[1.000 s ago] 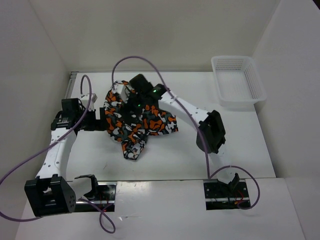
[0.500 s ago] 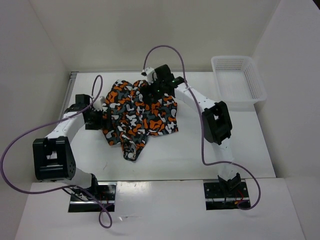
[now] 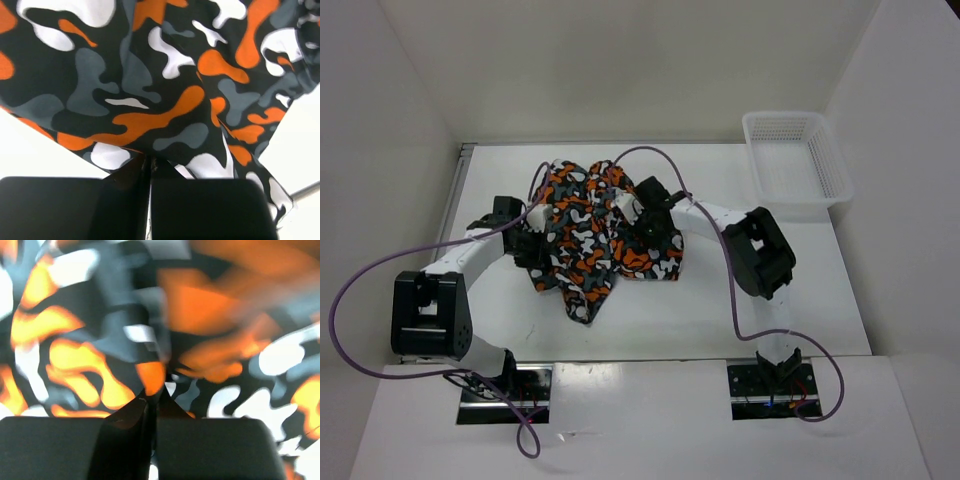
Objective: Fold and stack the shorts
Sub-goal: Flatten the shorts out
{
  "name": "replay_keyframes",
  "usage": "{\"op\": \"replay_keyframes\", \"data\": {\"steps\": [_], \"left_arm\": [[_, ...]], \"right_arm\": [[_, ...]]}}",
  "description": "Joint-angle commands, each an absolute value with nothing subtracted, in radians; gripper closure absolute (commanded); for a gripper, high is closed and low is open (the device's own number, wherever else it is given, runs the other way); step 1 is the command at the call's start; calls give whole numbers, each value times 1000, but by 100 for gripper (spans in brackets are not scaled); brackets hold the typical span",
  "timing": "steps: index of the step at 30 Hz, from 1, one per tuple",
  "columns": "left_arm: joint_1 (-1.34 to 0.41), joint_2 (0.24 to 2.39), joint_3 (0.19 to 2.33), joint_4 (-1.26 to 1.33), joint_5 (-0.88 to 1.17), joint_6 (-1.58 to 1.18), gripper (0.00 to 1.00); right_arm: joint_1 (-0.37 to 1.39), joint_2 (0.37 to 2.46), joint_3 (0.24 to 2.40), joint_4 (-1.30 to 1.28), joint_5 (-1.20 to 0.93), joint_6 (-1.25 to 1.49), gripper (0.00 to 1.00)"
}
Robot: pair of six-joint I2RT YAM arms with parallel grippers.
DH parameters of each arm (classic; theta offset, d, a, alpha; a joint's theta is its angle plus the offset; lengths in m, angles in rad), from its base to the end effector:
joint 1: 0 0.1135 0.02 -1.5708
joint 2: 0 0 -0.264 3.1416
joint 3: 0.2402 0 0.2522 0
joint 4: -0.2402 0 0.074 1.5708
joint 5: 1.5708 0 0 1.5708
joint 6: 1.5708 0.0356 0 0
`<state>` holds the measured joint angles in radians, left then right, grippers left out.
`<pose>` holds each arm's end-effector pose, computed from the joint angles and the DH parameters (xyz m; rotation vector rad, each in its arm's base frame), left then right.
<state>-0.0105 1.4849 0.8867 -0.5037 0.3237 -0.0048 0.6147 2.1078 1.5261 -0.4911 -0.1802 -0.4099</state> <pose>0.2821 -0.0143 0.1920 0.1106 2.6433 -0.4365 0.3597 0.2617 0.1601 -1.3511 2.2785 0.3068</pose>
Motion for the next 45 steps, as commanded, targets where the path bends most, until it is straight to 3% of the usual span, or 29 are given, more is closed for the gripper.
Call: {"op": "replay_keyframes", "data": {"steps": [1, 3, 6, 8, 9, 10, 11, 15, 17, 20, 22, 23, 24, 25, 26, 27, 29, 33, 36, 39, 45], "left_arm": [[-6, 1480, 906, -471, 263, 0, 100], [-6, 1470, 929, -462, 224, 0, 95], [-6, 1470, 985, -524, 233, 0, 39], [-6, 1470, 996, -534, 233, 0, 25], [-6, 1470, 996, -534, 223, 0, 22], [-6, 1470, 996, -534, 210, 0, 18], [-6, 1470, 996, -519, 189, 0, 11], [5, 1470, 971, -495, 170, 0, 2], [5, 1470, 960, -506, 198, 0, 1], [5, 1479, 960, -552, 228, 0, 1], [-27, 1467, 950, -571, 207, 0, 1], [-28, 1451, 937, -580, 193, 0, 1], [-28, 1442, 928, -580, 145, 0, 1], [-28, 1431, 910, -580, 118, 0, 1], [-28, 1431, 896, -580, 92, 0, 1], [-28, 1422, 884, -569, 65, 0, 1], [-28, 1422, 856, -569, -3, 0, 1], [-14, 1433, 847, -578, -55, 0, 1], [12, 1451, 861, -578, -46, 0, 1], [12, 1476, 861, -578, -46, 0, 1], [12, 1571, 838, -607, -95, 0, 1]], "right_arm": [[632, 1944, 1334, -609, -160, -530, 100], [632, 1809, 1251, -749, -225, -650, 100], [652, 1625, 1175, -905, -330, -730, 97], [652, 1559, 1213, -968, -354, -709, 81], [652, 1518, 1241, -968, -354, -672, 30], [652, 1508, 1303, -927, -354, -646, 5], [643, 1508, 1334, -884, -354, -617, 0], [621, 1593, 1542, -622, -354, -457, 0], [621, 1722, 1623, -471, -364, -323, 0], [632, 1981, 1869, -443, -325, -195, 0], [652, 2162, 2227, -521, -251, -119, 0], [652, 2376, 2387, -642, -223, -42, 0], [663, 2495, 2759, -708, -194, -8, 0], [663, 2619, 2977, -774, -175, 14, 0], [673, 2728, 2979, -805, -128, 56, 2], [673, 2683, 2886, -632, -100, 78, 2], [684, 2661, 2783, -557, -107, 132, 2], [718, 2830, 3095, -648, -98, 101, 4], [738, 2829, 3017, -594, -45, 91, 4], [748, 2916, 3137, -603, 41, 71, 4], [758, 2960, 3017, -653, 229, -3, 4]]}}
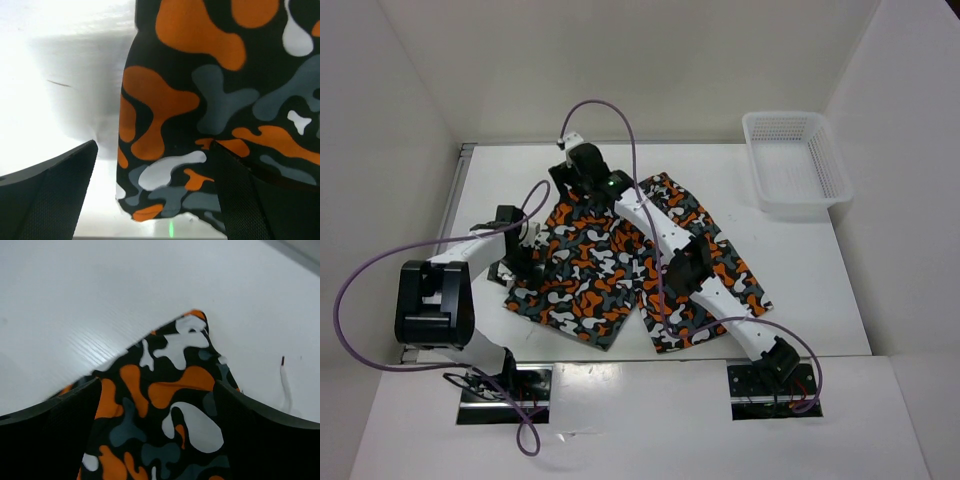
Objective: Fold and stack the shorts
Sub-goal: Flatten the shorts out
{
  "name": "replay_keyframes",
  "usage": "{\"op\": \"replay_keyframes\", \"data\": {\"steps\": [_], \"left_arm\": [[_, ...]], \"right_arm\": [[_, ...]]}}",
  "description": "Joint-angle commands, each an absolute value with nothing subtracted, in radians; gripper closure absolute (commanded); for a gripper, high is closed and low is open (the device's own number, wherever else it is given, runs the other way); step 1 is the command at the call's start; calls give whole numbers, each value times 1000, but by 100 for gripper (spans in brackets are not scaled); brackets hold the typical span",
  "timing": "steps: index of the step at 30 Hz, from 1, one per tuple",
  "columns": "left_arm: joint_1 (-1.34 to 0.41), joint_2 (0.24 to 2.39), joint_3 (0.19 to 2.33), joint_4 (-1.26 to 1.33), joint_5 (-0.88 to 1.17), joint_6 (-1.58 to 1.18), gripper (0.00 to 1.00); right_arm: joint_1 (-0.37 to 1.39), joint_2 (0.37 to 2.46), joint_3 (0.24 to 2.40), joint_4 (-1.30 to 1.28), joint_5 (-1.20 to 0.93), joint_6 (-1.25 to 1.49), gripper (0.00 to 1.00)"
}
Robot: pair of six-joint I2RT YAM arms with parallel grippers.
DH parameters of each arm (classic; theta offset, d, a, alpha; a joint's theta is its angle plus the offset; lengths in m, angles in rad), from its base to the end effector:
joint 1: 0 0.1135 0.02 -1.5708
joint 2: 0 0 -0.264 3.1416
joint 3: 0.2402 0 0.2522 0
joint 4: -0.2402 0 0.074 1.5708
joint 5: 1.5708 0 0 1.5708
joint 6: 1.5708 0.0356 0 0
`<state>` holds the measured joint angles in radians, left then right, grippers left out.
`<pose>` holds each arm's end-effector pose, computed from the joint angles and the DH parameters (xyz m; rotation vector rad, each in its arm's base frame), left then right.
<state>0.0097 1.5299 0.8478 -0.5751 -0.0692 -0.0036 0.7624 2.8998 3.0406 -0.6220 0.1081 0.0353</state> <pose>0.2709 0.0051 0.1653 -0.0342 2.8264 0.0992 0.4419 0.4167 0.2199 -0.6726 1.9588 0.3839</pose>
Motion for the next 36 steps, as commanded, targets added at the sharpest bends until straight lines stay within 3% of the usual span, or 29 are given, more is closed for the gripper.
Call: {"op": "replay_keyframes", "data": {"steps": [1, 4, 5, 7, 8, 9, 10, 12, 13, 17, 24, 30, 34, 36], "left_arm": [[12, 1584, 847, -617, -84, 0, 1], [12, 1653, 876, -629, -54, 0, 5], [12, 1667, 885, -638, -43, 0, 11], [12, 1689, 897, -647, -20, 0, 23], [12, 1698, 908, -647, 7, 0, 36], [12, 1710, 908, -659, 23, 0, 42], [12, 1710, 919, -660, 34, 0, 48], [12, 1701, 919, -660, 49, 0, 59], [12, 1689, 929, -669, 49, 0, 70], [12, 1641, 969, -669, 12, 0, 95], [12, 1540, 1256, -727, -61, 0, 98], [-40, 1453, 1534, -802, -106, 0, 98], [-132, 1419, 1652, -853, -115, 0, 98], [-182, 1419, 1678, -862, -106, 0, 98]], "right_arm": [[758, 2980, 3029, -711, 229, -12, 4], [758, 2981, 2998, -790, 181, -12, 4], [758, 2981, 2997, -805, 169, -3, 4], [758, 2981, 2997, -828, 126, -3, 20], [767, 2981, 2997, -842, 126, -3, 29], [767, 2981, 2997, -842, 114, -3, 41], [767, 2981, 2997, -842, 114, -3, 68], [767, 2981, 3035, -842, 114, -3, 89], [767, 2981, 3057, -842, 135, -3, 100], [767, 2939, 3140, -838, 212, 47, 100], [732, 2706, 3140, -796, 344, 48, 100], [618, 2415, 3140, -897, 316, 38, 100], [649, 2211, 3125, -1006, 282, 9, 100], [730, 2098, 2980, -991, 252, -20, 100]]}}
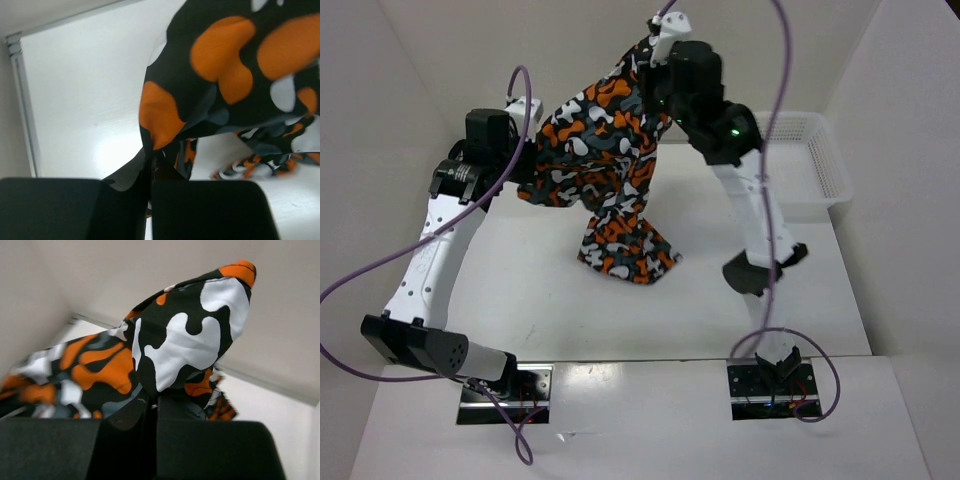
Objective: Fold and stack the shorts
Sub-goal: Flatten the shorts out
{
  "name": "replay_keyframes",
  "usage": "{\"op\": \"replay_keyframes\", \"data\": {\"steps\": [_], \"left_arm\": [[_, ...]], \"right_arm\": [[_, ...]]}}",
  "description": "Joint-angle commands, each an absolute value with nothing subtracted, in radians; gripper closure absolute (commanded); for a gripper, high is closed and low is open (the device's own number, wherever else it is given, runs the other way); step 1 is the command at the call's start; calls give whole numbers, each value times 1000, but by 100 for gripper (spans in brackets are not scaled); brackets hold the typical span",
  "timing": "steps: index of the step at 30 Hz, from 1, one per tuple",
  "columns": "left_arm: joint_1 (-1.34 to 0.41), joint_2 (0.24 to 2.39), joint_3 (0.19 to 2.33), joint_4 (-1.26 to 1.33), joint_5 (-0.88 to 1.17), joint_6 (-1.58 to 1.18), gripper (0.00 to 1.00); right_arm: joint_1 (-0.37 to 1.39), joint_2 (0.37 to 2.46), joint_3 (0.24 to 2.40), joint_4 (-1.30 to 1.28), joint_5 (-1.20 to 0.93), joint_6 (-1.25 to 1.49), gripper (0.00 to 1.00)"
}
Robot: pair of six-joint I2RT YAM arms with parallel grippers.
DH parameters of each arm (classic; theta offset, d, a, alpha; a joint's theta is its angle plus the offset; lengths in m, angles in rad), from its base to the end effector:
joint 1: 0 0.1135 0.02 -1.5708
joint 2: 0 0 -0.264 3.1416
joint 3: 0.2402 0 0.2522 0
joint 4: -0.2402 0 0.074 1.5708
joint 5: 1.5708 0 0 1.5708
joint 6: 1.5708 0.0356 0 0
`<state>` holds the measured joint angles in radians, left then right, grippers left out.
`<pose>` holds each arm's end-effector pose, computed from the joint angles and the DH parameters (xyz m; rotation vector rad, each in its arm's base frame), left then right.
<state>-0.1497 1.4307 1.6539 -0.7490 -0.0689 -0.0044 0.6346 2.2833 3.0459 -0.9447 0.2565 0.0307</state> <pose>0.3004 -0.0428 0.4327 0.1106 2.0924 -0.0209 0.3556 0.2506 0.5062 -0.3398 1.7209 0.2616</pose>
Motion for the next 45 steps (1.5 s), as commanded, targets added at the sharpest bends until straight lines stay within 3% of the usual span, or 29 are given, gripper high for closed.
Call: {"op": "replay_keyframes", "data": {"steps": [1, 3, 4, 5, 7, 10, 13, 26, 30, 34, 39, 45], "left_arm": [[-196, 1419, 1690, -862, -106, 0, 98], [-230, 1419, 1690, -871, -83, 0, 98], [-230, 1419, 1700, -871, -83, 0, 98], [-241, 1410, 1700, -871, -66, 0, 98], [-250, 1399, 1700, -881, -57, 0, 98], [-259, 1388, 1688, -890, -90, 0, 98], [-259, 1378, 1675, -890, -109, 0, 98], [-259, 1399, 1709, -813, -285, 0, 97], [-259, 1379, 1628, -813, -285, 0, 97], [-259, 1413, 1597, -789, -256, 0, 97], [-259, 1496, 1753, -727, -350, 0, 98], [-259, 1558, 1984, -615, -486, 0, 98]], "right_arm": [[742, 1992, 2930, -991, 198, -64, 100], [742, 1860, 2679, -991, 94, -95, 100], [742, 1700, 2560, -991, 25, -135, 100], [742, 1613, 2296, -982, 2, -146, 100], [742, 1390, 1967, -982, -102, -169, 100], [742, 1272, 1693, -936, -114, -169, 100], [742, 1243, 1564, -734, -46, -146, 100], [742, 1257, 1435, -122, 215, 46, 100], [742, 1120, 1220, -99, 166, 34, 100], [619, 1109, 1088, -69, 32, -23, 100], [491, 1147, 1176, 99, 134, 9, 100], [491, 1176, 1259, 205, 126, -221, 100]]}}
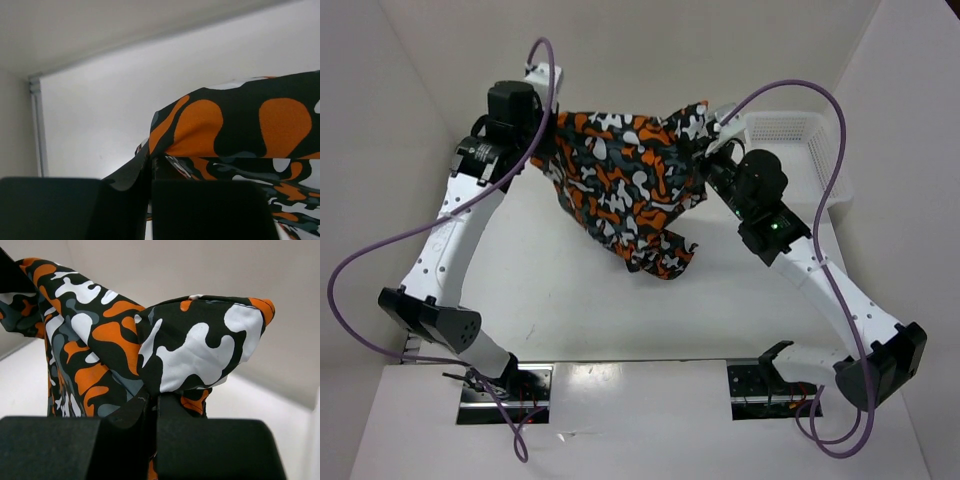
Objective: Fold and stack the shorts
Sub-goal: Flatten the shorts out
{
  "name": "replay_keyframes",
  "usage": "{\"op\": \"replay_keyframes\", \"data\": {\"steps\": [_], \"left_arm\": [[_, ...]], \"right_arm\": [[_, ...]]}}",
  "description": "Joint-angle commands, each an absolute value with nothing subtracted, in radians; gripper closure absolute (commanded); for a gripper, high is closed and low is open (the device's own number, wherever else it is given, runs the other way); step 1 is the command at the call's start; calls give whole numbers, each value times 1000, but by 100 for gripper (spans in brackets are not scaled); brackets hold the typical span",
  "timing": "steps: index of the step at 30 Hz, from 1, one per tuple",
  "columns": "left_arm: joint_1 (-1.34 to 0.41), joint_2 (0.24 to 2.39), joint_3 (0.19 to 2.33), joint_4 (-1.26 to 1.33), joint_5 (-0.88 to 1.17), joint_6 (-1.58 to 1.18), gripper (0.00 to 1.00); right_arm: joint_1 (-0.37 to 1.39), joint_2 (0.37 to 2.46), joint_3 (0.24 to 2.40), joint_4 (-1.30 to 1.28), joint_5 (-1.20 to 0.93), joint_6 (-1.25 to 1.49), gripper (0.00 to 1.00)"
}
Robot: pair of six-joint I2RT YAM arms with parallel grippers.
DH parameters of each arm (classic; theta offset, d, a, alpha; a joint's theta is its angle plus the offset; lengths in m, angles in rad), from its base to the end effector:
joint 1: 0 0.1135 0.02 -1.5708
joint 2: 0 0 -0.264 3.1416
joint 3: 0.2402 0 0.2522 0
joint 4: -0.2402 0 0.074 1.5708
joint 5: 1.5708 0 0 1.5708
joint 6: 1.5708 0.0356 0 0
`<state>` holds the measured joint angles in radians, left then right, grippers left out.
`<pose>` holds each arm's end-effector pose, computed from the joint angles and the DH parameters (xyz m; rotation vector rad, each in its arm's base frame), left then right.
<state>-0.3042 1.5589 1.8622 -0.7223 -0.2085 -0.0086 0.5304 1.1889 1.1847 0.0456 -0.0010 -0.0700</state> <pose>0.3191 -0.0925 0.4636 0.1582 1.9738 0.0044 0.2383 0.1398 0.4220 -0.4564 1.4716 0.3672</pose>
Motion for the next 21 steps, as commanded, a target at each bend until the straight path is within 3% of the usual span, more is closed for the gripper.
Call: {"op": "replay_keyframes", "data": {"steps": [1, 6, 8, 11, 15, 17, 18, 21], "left_arm": [[-259, 1575, 2020, -601, -498, 0, 98], [-259, 1741, 2362, -566, -540, 0, 98], [-259, 1811, 2564, -612, -557, 0, 98], [-247, 1842, 2684, -708, -557, 0, 98], [-247, 1752, 2548, -823, -439, 0, 97], [-256, 1680, 2362, -870, -390, 0, 97], [-256, 1652, 2283, -879, -379, 0, 97], [-268, 1521, 1928, -897, -351, 0, 97]], "right_arm": [[491, 1210, 1275, 244, 136, -247, 100], [491, 1334, 1348, 518, 195, -279, 100], [491, 1359, 1387, 552, 204, -279, 100], [491, 1342, 1397, 514, 195, -279, 100], [491, 1264, 1280, 268, 13, -297, 100], [491, 1237, 1241, 91, -136, -328, 100], [491, 1226, 1229, -116, -287, -368, 100], [491, 1226, 1195, -352, -450, -368, 100]]}}
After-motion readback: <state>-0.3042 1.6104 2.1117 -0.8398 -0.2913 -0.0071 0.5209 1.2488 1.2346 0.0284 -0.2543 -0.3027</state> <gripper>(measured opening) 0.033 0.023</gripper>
